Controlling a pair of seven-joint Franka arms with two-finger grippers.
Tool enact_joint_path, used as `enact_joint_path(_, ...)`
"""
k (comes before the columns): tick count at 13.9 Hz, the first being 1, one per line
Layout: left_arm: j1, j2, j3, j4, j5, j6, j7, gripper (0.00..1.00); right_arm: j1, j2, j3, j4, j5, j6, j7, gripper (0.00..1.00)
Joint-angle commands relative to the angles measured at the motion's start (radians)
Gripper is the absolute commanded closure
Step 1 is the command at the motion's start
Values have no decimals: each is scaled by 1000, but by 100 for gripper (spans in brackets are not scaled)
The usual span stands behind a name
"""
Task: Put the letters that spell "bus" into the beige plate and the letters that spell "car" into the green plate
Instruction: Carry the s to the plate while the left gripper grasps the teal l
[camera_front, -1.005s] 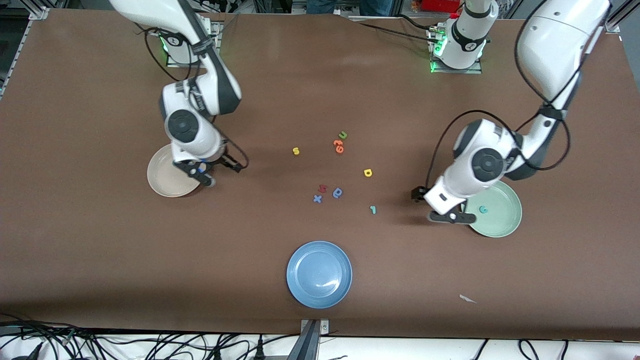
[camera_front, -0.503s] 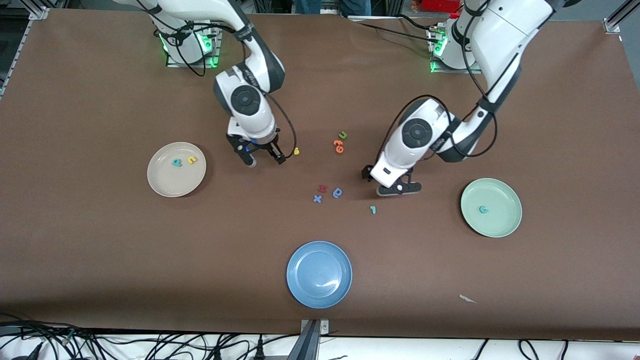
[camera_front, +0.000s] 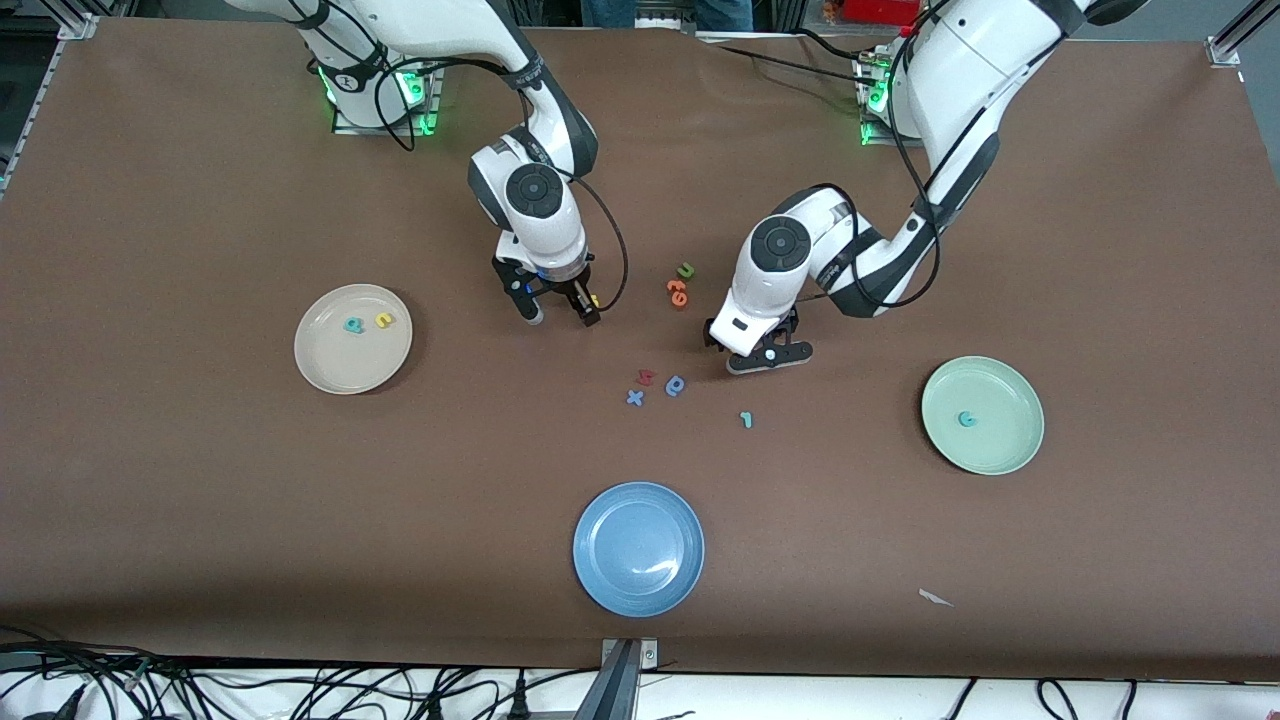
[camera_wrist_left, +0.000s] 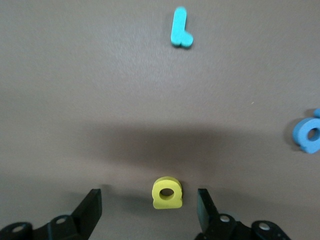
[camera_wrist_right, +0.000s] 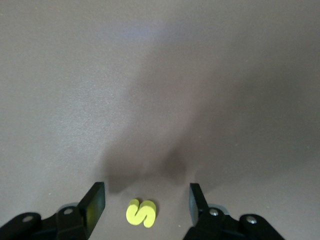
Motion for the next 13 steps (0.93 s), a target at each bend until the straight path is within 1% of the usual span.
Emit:
enact_joint_path(1, -22, 27, 4, 19, 34, 6, -59, 26, 29, 31, -8, 34, 9, 24, 51, 25)
enact_joint_path(2, -26, 27, 4, 19, 34, 6, -70, 30, 38, 34, -8, 39, 9, 24, 58, 27)
enact_joint_path(4, -32, 27, 4, 19, 30, 6, -72, 42, 40, 39, -8, 37, 9, 24, 59, 27)
enact_joint_path(5, -31, 27, 4, 19, 30, 6, -72, 50, 43, 40, -8, 37, 9, 24, 59, 33)
enact_joint_path(6, -31, 33, 6, 30, 33, 6, -70, 54, 55, 45, -8, 39, 9, 24, 59, 41)
enact_joint_path(7, -29, 41, 6, 35, 34, 6, -70, 55, 53, 45, -10, 37, 7, 24, 58, 49)
enact_joint_path(8, -29, 42, 6, 39, 36, 6, -69, 58, 52, 45, -10, 39, 7, 24, 56, 65)
enact_joint_path(9, -29, 42, 7, 41, 36, 6, -64, 58, 52, 45, -10, 39, 7, 24, 45, 78)
enact_joint_path(10, -25, 42, 7, 41, 36, 6, -58, 58, 50, 39, -13, 40, 2, 24, 35, 88)
enact_joint_path(11, -22, 42, 7, 42, 37, 6, -55, 58, 50, 33, -19, 40, 1, 16, 10, 92)
enact_joint_path(12, -20, 44, 10, 42, 39, 6, -53, 58, 50, 17, -28, 40, 2, 12, -14, 92)
enact_joint_path(13, -19, 44, 10, 42, 40, 6, -52, 58, 50, 1, -51, 40, -1, -7, -31, 92)
